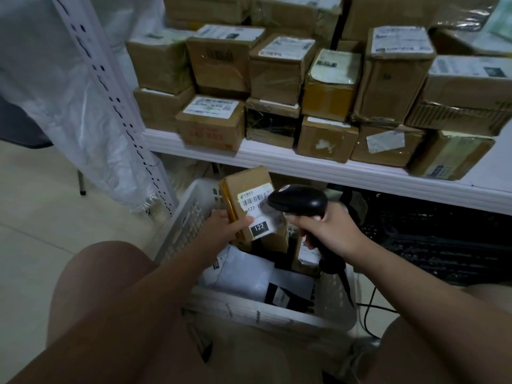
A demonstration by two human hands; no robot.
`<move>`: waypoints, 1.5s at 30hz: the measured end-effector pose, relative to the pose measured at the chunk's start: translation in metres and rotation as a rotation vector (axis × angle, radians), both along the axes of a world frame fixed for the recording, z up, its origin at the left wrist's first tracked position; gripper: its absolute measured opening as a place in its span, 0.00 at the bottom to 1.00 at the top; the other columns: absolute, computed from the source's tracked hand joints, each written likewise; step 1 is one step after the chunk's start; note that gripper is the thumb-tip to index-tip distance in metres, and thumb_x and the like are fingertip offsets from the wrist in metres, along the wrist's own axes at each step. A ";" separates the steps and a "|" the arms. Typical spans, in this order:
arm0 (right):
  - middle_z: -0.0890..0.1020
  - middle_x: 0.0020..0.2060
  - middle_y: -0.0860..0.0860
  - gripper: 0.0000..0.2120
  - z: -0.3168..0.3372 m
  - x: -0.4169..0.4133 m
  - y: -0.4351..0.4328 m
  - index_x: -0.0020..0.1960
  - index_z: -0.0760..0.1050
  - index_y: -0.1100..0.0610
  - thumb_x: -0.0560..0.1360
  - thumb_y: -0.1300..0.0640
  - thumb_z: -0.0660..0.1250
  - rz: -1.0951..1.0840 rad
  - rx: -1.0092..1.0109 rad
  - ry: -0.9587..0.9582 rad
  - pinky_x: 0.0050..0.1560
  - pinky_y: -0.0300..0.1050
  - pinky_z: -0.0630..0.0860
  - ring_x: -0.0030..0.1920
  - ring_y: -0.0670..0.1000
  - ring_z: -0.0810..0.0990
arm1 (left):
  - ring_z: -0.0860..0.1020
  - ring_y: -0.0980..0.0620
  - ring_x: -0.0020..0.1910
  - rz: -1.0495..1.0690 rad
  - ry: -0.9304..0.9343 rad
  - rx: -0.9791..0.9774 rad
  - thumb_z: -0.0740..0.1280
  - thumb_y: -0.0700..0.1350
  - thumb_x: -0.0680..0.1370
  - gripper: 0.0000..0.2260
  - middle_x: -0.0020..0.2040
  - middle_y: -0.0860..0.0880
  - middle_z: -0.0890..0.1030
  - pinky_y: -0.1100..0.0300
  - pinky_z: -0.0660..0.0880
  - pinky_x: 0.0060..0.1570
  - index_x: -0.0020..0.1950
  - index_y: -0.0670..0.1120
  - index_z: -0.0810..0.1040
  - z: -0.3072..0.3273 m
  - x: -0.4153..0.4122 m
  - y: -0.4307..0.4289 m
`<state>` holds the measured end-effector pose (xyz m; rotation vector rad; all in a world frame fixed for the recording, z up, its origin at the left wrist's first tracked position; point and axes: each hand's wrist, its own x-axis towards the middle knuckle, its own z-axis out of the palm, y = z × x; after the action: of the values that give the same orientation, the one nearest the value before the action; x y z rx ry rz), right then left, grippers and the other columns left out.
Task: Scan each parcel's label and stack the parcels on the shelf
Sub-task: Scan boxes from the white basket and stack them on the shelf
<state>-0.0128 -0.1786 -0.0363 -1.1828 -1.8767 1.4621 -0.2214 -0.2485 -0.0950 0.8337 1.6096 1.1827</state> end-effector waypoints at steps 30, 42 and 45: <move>0.80 0.35 0.60 0.07 0.061 -0.057 0.034 0.49 0.79 0.64 0.76 0.60 0.70 -0.115 0.134 0.247 0.30 0.40 0.76 0.30 0.54 0.78 | 0.51 0.41 0.76 0.232 1.343 0.170 0.64 0.57 0.78 0.25 0.76 0.43 0.57 0.41 0.50 0.72 0.74 0.56 0.64 0.127 -0.076 0.076; 0.80 0.32 0.56 0.05 0.039 -0.051 0.033 0.48 0.79 0.61 0.75 0.58 0.70 -0.089 0.097 0.184 0.33 0.46 0.77 0.31 0.55 0.79 | 0.45 0.43 0.77 0.190 1.349 0.280 0.64 0.58 0.78 0.31 0.78 0.43 0.53 0.45 0.42 0.73 0.78 0.54 0.56 0.124 -0.077 0.075; 0.81 0.32 0.55 0.05 0.036 -0.045 0.032 0.48 0.79 0.60 0.76 0.58 0.70 -0.048 0.088 0.125 0.32 0.43 0.77 0.30 0.54 0.79 | 0.48 0.42 0.77 0.194 1.343 0.354 0.65 0.57 0.77 0.30 0.78 0.43 0.55 0.46 0.43 0.73 0.77 0.53 0.59 0.121 -0.072 0.067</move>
<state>-0.0575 -0.1470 -0.0004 -1.0640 -1.7967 1.3806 -0.2932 -0.1814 0.0262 1.9979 2.5803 1.0664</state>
